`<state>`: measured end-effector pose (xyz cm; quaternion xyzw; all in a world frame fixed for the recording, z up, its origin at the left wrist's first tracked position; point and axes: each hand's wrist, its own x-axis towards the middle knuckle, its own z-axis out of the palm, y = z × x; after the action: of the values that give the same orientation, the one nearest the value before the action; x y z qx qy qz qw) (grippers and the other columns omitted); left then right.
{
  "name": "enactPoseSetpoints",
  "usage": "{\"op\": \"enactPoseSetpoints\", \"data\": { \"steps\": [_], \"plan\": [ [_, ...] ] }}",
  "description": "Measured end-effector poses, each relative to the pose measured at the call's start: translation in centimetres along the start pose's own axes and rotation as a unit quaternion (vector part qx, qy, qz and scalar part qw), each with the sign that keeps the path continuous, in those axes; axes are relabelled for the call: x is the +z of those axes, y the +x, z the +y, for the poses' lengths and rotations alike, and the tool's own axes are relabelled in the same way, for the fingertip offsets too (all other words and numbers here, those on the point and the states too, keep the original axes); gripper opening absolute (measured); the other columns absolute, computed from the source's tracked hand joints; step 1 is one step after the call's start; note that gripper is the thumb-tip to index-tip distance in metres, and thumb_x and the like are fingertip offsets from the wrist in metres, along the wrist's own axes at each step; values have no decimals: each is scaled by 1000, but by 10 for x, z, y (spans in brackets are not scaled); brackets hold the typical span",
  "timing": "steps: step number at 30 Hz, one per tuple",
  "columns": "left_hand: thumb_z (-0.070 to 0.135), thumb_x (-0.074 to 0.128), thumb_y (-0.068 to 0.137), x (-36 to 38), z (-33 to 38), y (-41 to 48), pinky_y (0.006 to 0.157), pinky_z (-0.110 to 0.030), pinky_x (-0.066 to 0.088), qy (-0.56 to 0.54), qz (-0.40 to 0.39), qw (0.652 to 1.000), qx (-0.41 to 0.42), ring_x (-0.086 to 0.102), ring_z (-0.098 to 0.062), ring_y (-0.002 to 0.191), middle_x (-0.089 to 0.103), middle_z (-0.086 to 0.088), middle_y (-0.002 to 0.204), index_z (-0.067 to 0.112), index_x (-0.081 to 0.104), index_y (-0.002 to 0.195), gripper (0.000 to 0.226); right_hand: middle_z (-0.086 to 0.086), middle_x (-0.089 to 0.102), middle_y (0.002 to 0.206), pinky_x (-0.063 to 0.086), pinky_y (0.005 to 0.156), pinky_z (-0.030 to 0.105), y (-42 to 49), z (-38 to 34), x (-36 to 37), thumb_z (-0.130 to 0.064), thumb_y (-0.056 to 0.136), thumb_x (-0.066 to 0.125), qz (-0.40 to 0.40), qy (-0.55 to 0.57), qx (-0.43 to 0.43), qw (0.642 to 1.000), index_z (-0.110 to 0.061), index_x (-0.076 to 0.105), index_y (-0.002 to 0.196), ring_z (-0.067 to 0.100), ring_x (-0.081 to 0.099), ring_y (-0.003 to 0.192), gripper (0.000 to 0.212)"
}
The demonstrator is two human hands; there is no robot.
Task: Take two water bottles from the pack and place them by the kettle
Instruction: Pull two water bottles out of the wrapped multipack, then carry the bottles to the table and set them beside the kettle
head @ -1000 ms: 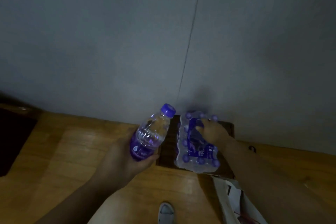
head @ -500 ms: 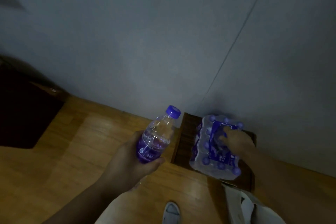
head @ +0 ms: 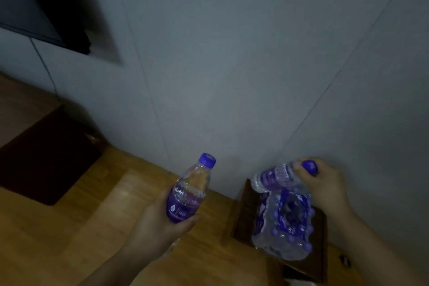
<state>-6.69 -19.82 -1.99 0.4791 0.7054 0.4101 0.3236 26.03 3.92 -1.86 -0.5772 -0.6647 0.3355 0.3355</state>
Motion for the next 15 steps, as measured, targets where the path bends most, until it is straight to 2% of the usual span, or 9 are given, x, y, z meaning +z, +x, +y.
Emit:
{"op": "enactPoseSetpoints", "data": {
  "steps": [2, 3, 6, 8, 9, 11, 15],
  "plan": [
    [51, 92, 60, -36, -1, -19, 69, -6, 53, -6, 20, 1000, -1, 67, 9, 98, 67, 34, 111, 65, 50, 113, 69, -16, 75, 76, 49, 61, 10, -16, -45, 20, -28, 86, 79, -4, 31, -16, 999, -33, 75, 84, -1, 65, 64, 6],
    [53, 91, 59, -55, -2, -28, 69, -6, 54, -7, 31, 1000, 1, 67, 9, 98, 66, 34, 112, 62, 51, 113, 68, -18, 74, 75, 48, 61, 8, -25, -68, 32, -25, 87, 78, -5, 41, -21, 999, -32, 75, 81, -3, 64, 63, 9],
    [63, 86, 58, -118, -8, -57, 74, -19, 61, -8, 52, 999, -1, 67, 8, 97, 65, 34, 111, 52, 53, 113, 64, -21, 71, 67, 50, 64, 25, -57, -138, 70, -24, 88, 77, -4, 60, -40, 997, -32, 74, 78, -4, 59, 58, 13],
    [66, 82, 60, -164, -13, -76, 75, -23, 62, -5, 66, 998, 11, 68, 5, 96, 66, 32, 110, 57, 52, 110, 59, -19, 67, 61, 47, 60, 28, -82, -188, 97, -34, 86, 76, 3, 72, -61, 996, -34, 72, 77, 0, 56, 52, 10],
    [66, 81, 62, -187, -16, -86, 74, -22, 62, -2, 75, 997, 22, 68, 4, 97, 66, 31, 110, 61, 50, 111, 58, -17, 66, 60, 48, 56, 27, -96, -214, 110, -43, 82, 74, 6, 80, -73, 994, -36, 70, 78, 3, 56, 49, 9],
    [65, 79, 66, -233, -23, -104, 75, -19, 60, 3, 94, 995, 36, 67, 4, 99, 68, 24, 108, 57, 48, 117, 60, -12, 65, 59, 47, 46, 18, -123, -261, 137, -57, 75, 67, 7, 87, -99, 991, -36, 69, 78, 8, 58, 43, 21],
    [57, 80, 69, -317, -43, -135, 77, -17, 60, 6, 134, 990, 39, 66, 8, 100, 67, 19, 110, 41, 47, 129, 70, -14, 64, 56, 41, 39, 11, -166, -342, 193, -57, 75, 63, -10, 86, -141, 986, -39, 68, 78, 6, 60, 40, 19]
  ]
}}
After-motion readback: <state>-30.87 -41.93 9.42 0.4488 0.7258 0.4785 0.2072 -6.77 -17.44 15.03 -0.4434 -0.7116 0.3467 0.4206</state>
